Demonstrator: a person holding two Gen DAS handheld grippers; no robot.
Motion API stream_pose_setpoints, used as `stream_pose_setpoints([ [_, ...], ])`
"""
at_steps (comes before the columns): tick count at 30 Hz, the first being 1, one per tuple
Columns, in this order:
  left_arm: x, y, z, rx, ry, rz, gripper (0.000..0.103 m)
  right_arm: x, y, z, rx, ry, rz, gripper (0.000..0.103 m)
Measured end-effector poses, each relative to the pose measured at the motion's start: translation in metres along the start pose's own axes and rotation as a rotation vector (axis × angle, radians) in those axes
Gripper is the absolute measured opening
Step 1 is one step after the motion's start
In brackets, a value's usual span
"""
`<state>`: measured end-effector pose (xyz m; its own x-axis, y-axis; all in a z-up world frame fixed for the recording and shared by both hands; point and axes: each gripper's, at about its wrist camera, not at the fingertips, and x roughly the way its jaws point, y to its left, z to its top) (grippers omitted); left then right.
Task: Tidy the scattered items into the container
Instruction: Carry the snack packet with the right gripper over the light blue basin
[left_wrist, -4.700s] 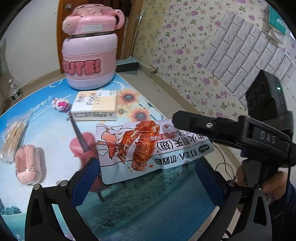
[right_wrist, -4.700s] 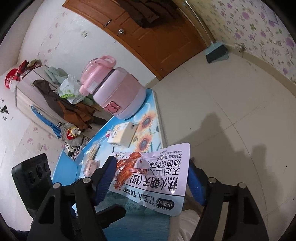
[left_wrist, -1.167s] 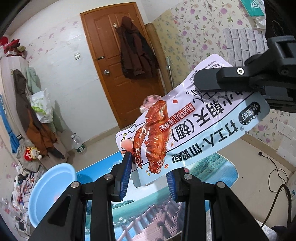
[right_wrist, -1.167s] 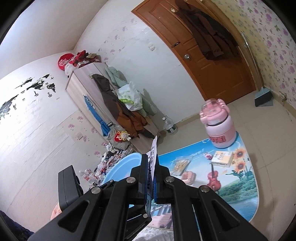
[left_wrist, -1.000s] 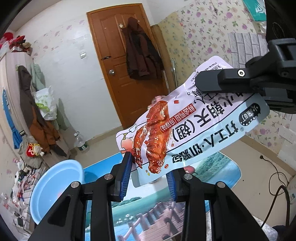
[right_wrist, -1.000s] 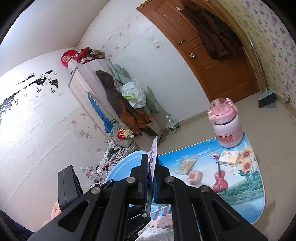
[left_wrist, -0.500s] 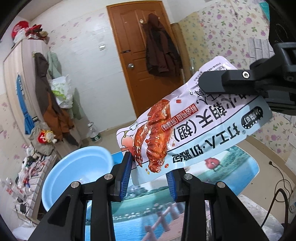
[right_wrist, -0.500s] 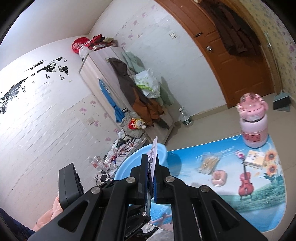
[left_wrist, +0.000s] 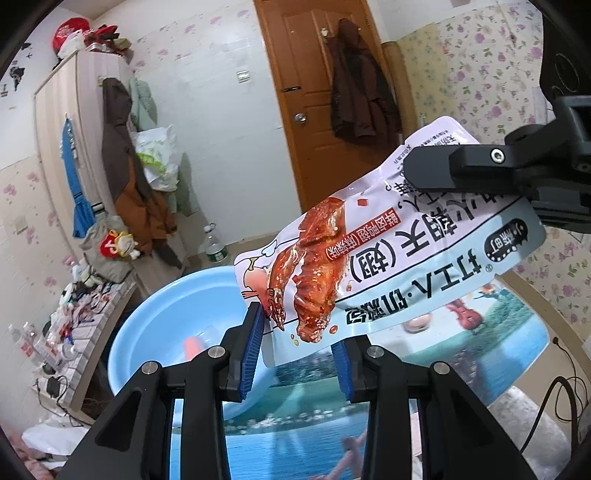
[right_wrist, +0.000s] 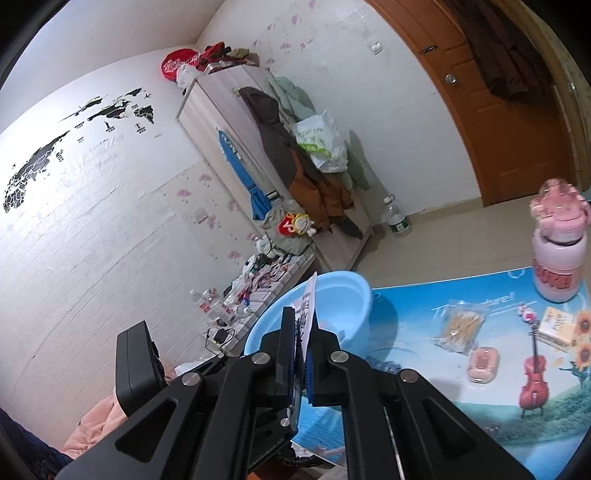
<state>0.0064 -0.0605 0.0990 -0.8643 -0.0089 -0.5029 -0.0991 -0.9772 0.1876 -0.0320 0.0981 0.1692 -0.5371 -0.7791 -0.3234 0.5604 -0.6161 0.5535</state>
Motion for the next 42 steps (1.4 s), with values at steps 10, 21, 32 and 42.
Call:
stream_pose_setpoints([
  [10, 0.018, 0.050, -0.015, -0.046, 0.042, 0.069, 0.034, 0.075, 0.014, 0.008, -0.039, 0.087, 0.050, 0.005],
  [21, 0.051, 0.094, -0.040, -0.094, 0.114, 0.131, 0.034, 0.153, 0.011, 0.001, -0.032, 0.189, 0.055, 0.005],
  [32, 0.084, 0.120, -0.052, -0.105, 0.165, 0.192, 0.034, 0.220, -0.006, -0.005, -0.006, 0.263, 0.027, 0.006],
  [42, 0.102, 0.136, -0.064, -0.142, 0.222, 0.199, 0.037, 0.259, -0.020, -0.014, 0.057, 0.300, 0.018, 0.007],
])
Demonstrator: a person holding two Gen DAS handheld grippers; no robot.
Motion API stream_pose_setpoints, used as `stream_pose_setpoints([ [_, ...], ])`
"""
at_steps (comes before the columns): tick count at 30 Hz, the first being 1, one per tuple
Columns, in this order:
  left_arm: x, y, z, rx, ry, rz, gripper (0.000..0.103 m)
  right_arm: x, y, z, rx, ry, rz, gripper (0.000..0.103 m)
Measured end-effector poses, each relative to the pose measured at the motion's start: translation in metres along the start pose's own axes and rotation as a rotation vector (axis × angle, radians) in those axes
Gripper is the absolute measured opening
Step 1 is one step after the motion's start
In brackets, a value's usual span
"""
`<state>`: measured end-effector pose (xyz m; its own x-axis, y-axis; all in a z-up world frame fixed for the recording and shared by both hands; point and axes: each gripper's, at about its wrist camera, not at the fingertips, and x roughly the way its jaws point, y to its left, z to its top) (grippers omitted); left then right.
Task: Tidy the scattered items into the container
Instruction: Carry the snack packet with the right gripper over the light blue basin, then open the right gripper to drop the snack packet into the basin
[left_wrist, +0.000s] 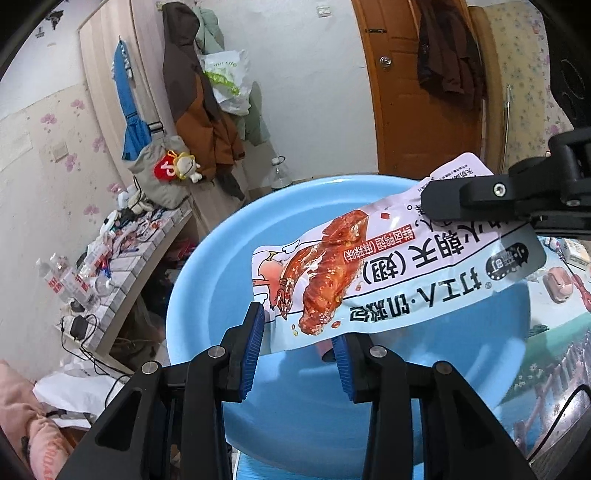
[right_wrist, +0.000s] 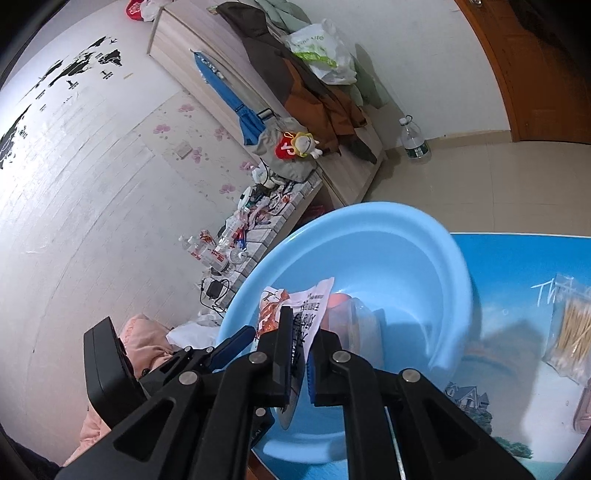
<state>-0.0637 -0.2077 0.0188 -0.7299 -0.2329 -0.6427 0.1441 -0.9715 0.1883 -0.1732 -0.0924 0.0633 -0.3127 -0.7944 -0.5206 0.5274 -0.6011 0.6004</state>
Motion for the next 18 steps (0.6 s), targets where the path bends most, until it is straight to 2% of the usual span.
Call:
stream_pose_setpoints([
  [11, 0.002, 0.007, -0.001, -0.033, 0.015, -0.007, 0.044, 0.024, -0.015, 0.003, 0.048, 0.009, -0.054, 0.007],
  [16, 0.003, 0.012, -0.002, -0.050, 0.021, -0.005, 0.044, 0.034, -0.022, 0.006, 0.078, 0.025, -0.057, 0.008],
  [18, 0.001, 0.013, -0.002, -0.049, 0.014, 0.005, 0.047, 0.039, -0.022, 0.006, 0.081, 0.036, -0.054, 0.008],
])
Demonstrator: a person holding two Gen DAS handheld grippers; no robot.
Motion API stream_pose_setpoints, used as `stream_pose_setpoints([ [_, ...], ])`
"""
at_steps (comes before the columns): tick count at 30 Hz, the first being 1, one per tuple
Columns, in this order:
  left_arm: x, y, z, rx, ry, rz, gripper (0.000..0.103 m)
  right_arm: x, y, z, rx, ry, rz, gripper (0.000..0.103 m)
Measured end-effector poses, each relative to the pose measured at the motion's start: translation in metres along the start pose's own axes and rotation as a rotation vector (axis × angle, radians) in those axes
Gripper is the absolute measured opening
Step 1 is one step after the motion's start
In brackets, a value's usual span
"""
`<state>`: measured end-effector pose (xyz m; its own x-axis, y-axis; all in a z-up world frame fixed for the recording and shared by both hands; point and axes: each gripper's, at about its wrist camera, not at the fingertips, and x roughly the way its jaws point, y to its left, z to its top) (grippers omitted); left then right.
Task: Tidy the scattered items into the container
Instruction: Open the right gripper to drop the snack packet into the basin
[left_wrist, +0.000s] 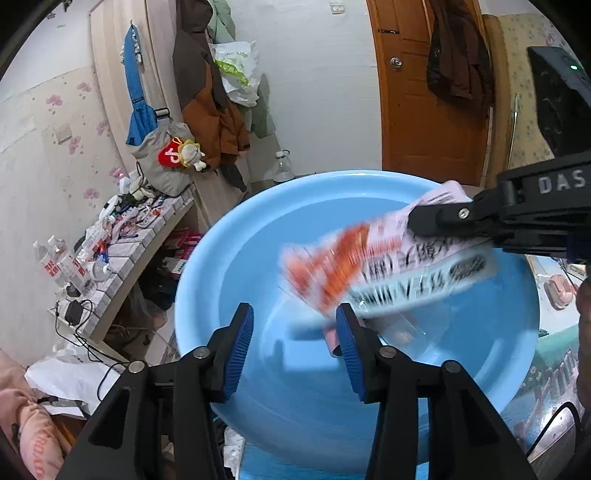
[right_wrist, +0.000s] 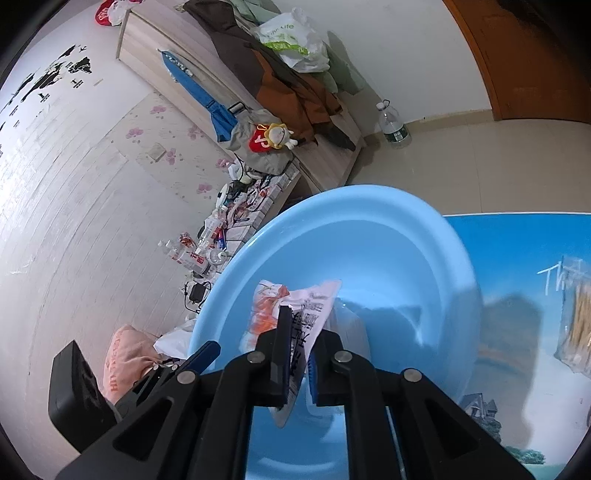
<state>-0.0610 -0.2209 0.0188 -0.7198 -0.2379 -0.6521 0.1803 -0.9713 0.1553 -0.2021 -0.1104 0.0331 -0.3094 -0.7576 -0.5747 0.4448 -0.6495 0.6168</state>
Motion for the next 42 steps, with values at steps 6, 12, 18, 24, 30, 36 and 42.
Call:
stream_pose_setpoints([
  [6, -0.003, 0.007, -0.003, -0.021, -0.002, -0.011, 0.051, 0.014, 0.010, -0.006, -0.045, 0.031, -0.015, 0.008],
  [12, -0.004, 0.010, -0.003, -0.042, -0.006, -0.006, 0.051, 0.021, 0.021, -0.011, -0.083, 0.094, 0.002, 0.009],
  [18, -0.007, 0.011, -0.001, -0.043, -0.011, 0.000, 0.051, 0.027, 0.033, -0.017, -0.127, 0.146, -0.002, 0.038],
  [24, -0.007, 0.011, -0.001, -0.042, -0.008, 0.003, 0.051, 0.029, 0.035, -0.022, -0.146, 0.199, -0.025, 0.041],
  [30, -0.010, 0.009, -0.001, -0.040, -0.015, 0.000, 0.051, 0.025, 0.031, -0.022, -0.142, 0.229, -0.091, 0.041],
  [36, -0.015, 0.011, 0.000, -0.048, -0.019, 0.005, 0.056, 0.005, 0.028, -0.012, -0.111, 0.172, -0.171, 0.041],
  [42, -0.028, 0.012, 0.003, -0.066, -0.064, 0.017, 0.083, -0.032, 0.020, -0.005, -0.099, 0.037, -0.247, 0.045],
])
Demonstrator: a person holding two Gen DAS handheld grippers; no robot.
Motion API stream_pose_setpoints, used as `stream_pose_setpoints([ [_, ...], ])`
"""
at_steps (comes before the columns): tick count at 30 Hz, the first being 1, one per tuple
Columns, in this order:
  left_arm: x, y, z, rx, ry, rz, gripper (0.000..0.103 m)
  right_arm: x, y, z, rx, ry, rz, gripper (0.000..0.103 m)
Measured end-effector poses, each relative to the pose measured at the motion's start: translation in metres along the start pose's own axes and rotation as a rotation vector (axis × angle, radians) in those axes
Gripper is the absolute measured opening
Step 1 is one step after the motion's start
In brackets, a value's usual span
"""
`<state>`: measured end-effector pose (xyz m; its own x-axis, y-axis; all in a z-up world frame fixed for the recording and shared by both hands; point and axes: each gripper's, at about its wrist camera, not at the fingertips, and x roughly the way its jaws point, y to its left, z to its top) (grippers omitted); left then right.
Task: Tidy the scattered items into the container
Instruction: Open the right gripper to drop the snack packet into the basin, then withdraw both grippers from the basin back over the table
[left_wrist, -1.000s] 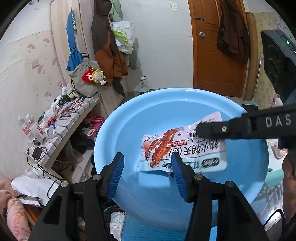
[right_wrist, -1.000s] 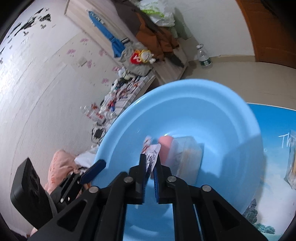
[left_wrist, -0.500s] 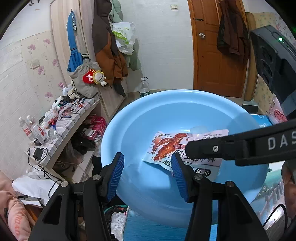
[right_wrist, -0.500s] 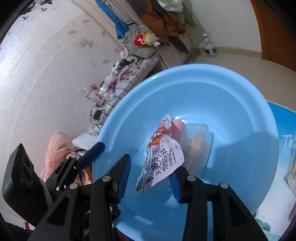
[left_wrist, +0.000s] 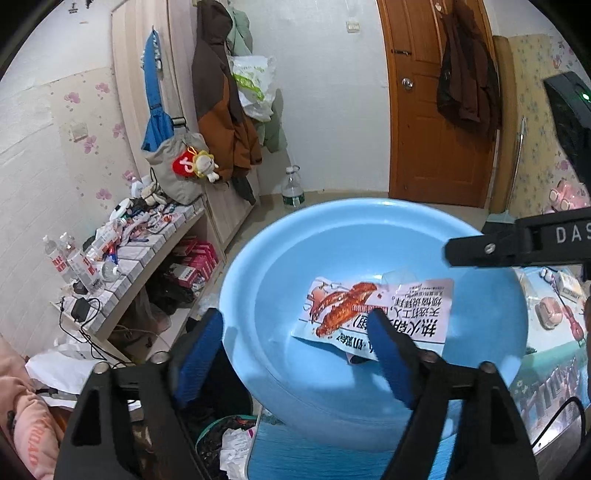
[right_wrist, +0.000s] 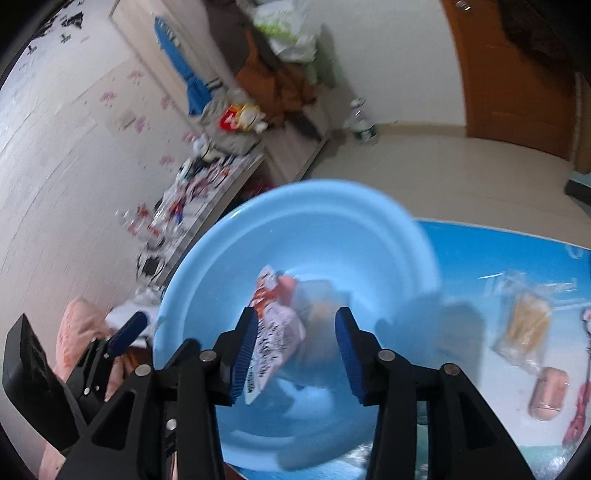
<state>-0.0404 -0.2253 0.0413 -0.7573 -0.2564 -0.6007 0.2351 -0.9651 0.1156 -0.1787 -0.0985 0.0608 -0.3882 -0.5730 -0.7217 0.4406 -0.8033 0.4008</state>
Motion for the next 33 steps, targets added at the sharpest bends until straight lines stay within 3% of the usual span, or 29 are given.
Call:
stream_pose_setpoints([
  [2, -0.004, 0.001, 0.001, -0.005, -0.013, 0.006, 0.087, -0.021, -0.003, -0.001, -0.010, -0.077, -0.069, 0.045],
  [7, -0.018, 0.000, 0.002, -0.017, -0.036, 0.022, 0.096, -0.071, -0.015, -0.010, 0.060, -0.230, -0.131, 0.046],
  [14, -0.042, -0.008, 0.004, -0.032, -0.070, 0.006, 0.103, -0.123, -0.036, -0.038, 0.065, -0.353, -0.296, 0.075],
  [16, -0.051, -0.013, 0.004, -0.023, -0.090, -0.003, 0.103, -0.136, -0.045, -0.052, 0.070, -0.381, -0.321, 0.075],
  [33, -0.096, -0.057, -0.009, 0.033, -0.104, -0.049, 0.103, -0.195, -0.126, -0.150, 0.269, -0.395, -0.383, 0.076],
])
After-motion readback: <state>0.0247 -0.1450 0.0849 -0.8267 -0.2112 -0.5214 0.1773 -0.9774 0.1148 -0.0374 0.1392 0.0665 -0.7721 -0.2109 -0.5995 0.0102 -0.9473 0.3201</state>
